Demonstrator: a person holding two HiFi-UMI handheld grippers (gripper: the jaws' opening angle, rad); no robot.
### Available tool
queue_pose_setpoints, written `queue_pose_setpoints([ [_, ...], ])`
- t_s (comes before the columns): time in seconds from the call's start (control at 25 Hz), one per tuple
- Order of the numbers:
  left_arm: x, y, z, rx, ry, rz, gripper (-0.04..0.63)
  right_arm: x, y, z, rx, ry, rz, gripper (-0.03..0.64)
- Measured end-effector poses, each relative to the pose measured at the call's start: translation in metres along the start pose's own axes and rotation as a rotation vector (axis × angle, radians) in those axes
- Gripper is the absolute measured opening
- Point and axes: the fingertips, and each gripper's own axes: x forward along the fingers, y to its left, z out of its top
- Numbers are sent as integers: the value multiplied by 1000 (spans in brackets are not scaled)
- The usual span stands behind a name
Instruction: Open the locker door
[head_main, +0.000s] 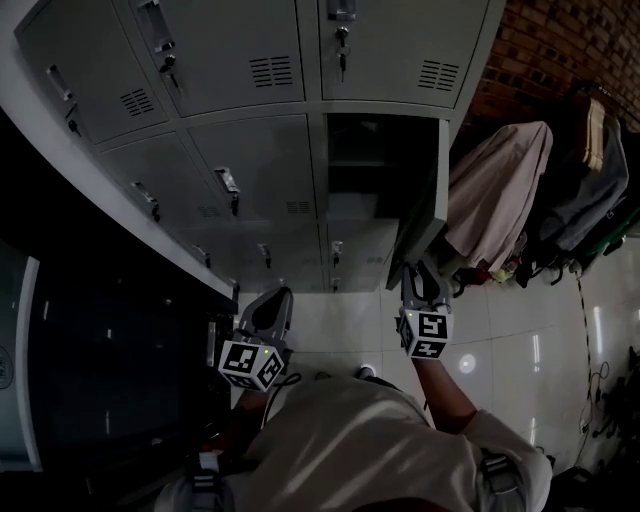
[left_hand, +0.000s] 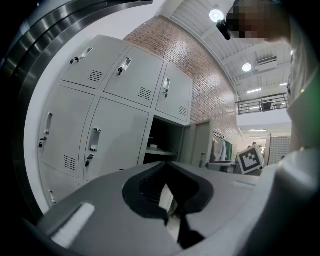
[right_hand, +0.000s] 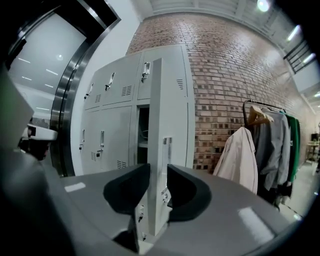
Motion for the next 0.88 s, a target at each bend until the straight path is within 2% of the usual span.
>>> queue_pose_setpoints([
  [0.16, 1, -4, -4, -14, 13, 5, 51, -11, -18, -1, 18, 8, -13, 100],
  [0.48, 5, -10, -2, 13, 15, -7, 51, -22, -43, -1, 33, 26, -45, 86],
  [0.6, 7, -15, 0, 11, 21, -7, 51, -27, -54, -1, 38, 33, -62, 57],
  [0.88, 15, -27, 1, 24, 26, -34, 51, -33, -71, -1, 63, 18, -68, 55],
])
